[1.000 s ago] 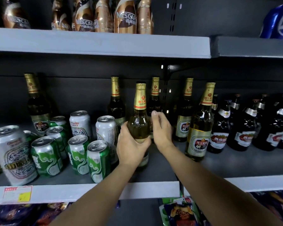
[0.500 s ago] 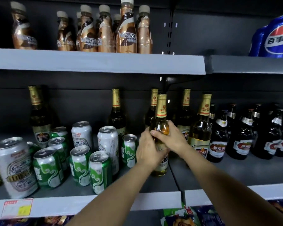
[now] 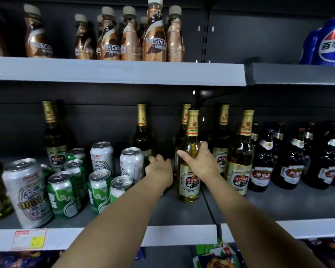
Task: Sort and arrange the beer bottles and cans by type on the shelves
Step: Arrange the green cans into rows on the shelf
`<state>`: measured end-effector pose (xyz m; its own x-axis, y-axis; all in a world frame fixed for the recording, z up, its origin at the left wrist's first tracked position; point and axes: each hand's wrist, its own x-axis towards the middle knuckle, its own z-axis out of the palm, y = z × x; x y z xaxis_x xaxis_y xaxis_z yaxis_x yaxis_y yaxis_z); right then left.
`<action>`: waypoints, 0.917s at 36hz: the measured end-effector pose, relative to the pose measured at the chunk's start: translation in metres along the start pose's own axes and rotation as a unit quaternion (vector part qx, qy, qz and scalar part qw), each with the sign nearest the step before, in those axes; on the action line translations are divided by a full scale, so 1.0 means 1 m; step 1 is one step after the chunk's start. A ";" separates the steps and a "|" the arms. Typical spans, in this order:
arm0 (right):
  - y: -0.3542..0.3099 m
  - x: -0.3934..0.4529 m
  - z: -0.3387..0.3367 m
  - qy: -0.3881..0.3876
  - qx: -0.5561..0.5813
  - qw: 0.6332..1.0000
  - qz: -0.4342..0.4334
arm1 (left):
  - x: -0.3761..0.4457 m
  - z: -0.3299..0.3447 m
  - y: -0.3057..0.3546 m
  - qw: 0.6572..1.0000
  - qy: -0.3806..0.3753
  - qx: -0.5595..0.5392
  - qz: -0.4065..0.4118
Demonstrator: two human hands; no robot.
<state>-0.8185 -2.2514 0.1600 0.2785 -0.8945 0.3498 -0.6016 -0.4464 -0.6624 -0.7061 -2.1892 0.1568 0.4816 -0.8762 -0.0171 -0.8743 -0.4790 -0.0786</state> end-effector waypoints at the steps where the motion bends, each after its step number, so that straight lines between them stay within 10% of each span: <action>1: 0.001 0.000 -0.001 -0.010 0.006 1.000 -0.005 | 0.000 0.002 0.001 1.000 0.003 0.014 -0.001; 25: -0.005 -0.010 0.004 0.015 -0.051 0.998 -0.014 | -0.073 -0.006 -0.002 0.987 0.126 -0.078 0.054; 33: 0.060 -0.066 -0.014 0.136 -0.034 0.980 -0.142 | -0.078 -0.032 0.031 0.980 0.090 -0.153 0.093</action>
<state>-0.8837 -2.2185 0.1064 0.2371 -0.6903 0.6835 -0.5806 -0.6648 -0.4700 -0.7724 -2.1375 0.1875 0.3171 -0.9322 0.1746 -0.9366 -0.2789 0.2122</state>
